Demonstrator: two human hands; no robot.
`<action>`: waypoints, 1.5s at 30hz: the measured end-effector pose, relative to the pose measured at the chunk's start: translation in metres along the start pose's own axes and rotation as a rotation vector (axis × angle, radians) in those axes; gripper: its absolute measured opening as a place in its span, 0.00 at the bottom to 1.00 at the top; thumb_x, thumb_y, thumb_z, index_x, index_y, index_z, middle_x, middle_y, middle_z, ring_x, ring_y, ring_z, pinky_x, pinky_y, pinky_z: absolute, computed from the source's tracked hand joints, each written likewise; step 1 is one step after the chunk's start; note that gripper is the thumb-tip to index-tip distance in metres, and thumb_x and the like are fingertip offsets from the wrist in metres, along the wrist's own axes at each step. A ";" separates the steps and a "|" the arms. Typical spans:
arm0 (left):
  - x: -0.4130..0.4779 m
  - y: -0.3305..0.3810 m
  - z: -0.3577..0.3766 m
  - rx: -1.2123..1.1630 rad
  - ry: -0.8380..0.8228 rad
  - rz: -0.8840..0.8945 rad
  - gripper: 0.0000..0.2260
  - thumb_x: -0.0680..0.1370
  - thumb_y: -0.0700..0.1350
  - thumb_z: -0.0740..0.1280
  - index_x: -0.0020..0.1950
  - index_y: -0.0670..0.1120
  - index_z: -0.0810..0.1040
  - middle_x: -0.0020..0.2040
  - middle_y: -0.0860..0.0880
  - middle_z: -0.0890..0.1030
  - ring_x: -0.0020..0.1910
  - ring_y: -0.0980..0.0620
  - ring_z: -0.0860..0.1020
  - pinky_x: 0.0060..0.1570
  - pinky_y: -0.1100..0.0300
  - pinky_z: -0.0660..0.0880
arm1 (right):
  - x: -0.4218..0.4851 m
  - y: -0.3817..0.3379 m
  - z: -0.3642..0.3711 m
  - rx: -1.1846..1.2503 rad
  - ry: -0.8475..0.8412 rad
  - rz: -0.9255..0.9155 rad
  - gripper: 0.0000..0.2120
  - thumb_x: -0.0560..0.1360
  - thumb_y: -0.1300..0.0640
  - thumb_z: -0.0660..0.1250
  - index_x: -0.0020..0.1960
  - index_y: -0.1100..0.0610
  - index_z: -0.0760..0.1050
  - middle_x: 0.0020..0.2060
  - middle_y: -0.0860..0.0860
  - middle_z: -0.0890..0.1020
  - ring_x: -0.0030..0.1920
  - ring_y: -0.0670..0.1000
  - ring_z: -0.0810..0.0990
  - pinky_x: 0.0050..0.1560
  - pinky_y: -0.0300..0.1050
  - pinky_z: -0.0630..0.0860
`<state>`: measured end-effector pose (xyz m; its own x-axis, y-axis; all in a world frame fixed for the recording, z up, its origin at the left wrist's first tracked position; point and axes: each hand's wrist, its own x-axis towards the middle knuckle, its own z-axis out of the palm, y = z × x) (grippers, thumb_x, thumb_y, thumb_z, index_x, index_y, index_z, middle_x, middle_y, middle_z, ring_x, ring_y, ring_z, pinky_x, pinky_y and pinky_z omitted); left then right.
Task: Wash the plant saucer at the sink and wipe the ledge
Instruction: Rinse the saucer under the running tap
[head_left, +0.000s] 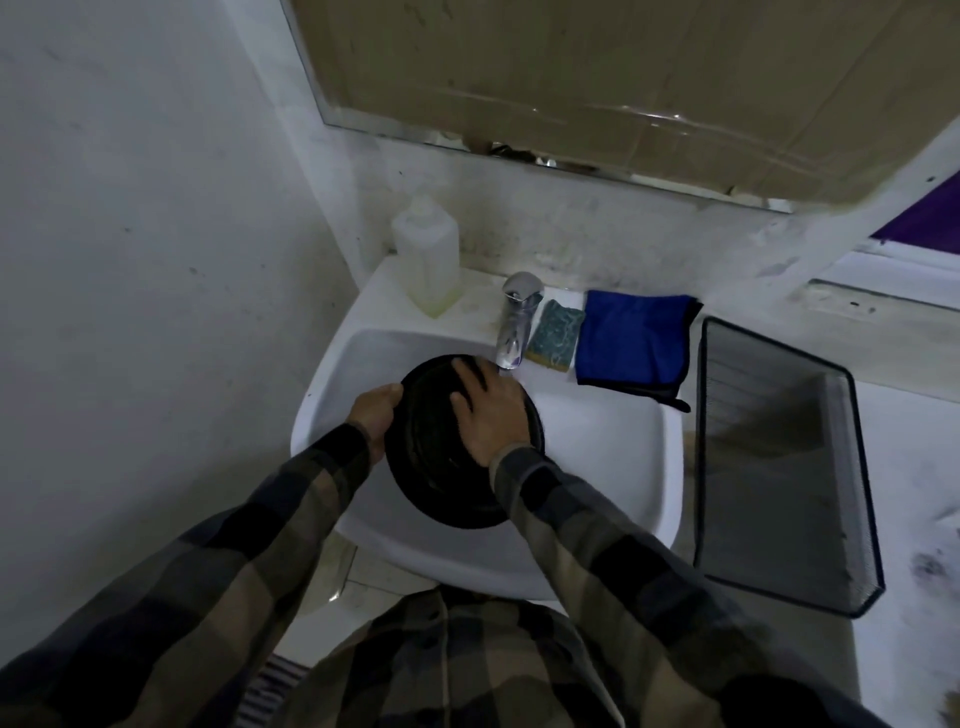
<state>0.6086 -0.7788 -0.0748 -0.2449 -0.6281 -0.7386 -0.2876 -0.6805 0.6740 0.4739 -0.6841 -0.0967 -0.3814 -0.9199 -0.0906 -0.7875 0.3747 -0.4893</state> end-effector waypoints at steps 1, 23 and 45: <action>0.001 0.001 0.002 0.020 -0.001 0.008 0.09 0.79 0.42 0.60 0.43 0.43 0.77 0.48 0.41 0.80 0.48 0.43 0.77 0.53 0.49 0.75 | -0.001 0.010 0.001 0.038 0.016 0.145 0.28 0.77 0.41 0.45 0.74 0.50 0.61 0.71 0.58 0.66 0.69 0.61 0.64 0.70 0.57 0.59; -0.012 -0.022 0.083 1.636 -0.008 0.950 0.30 0.80 0.57 0.50 0.77 0.43 0.51 0.77 0.40 0.54 0.76 0.40 0.51 0.75 0.46 0.46 | -0.030 0.088 0.015 1.354 0.009 1.044 0.31 0.75 0.40 0.60 0.70 0.59 0.67 0.65 0.58 0.74 0.61 0.58 0.76 0.66 0.56 0.70; -0.015 0.006 0.010 -0.084 -0.048 -0.215 0.21 0.75 0.37 0.61 0.67 0.44 0.66 0.53 0.38 0.75 0.47 0.41 0.76 0.40 0.46 0.76 | -0.055 -0.005 -0.008 0.378 -0.146 -0.191 0.06 0.70 0.68 0.65 0.47 0.66 0.73 0.44 0.60 0.74 0.44 0.56 0.73 0.46 0.48 0.70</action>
<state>0.6012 -0.7694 -0.0601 -0.2303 -0.4482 -0.8638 -0.2604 -0.8269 0.4985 0.4952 -0.6345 -0.0823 -0.1521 -0.9854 -0.0761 -0.5945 0.1527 -0.7894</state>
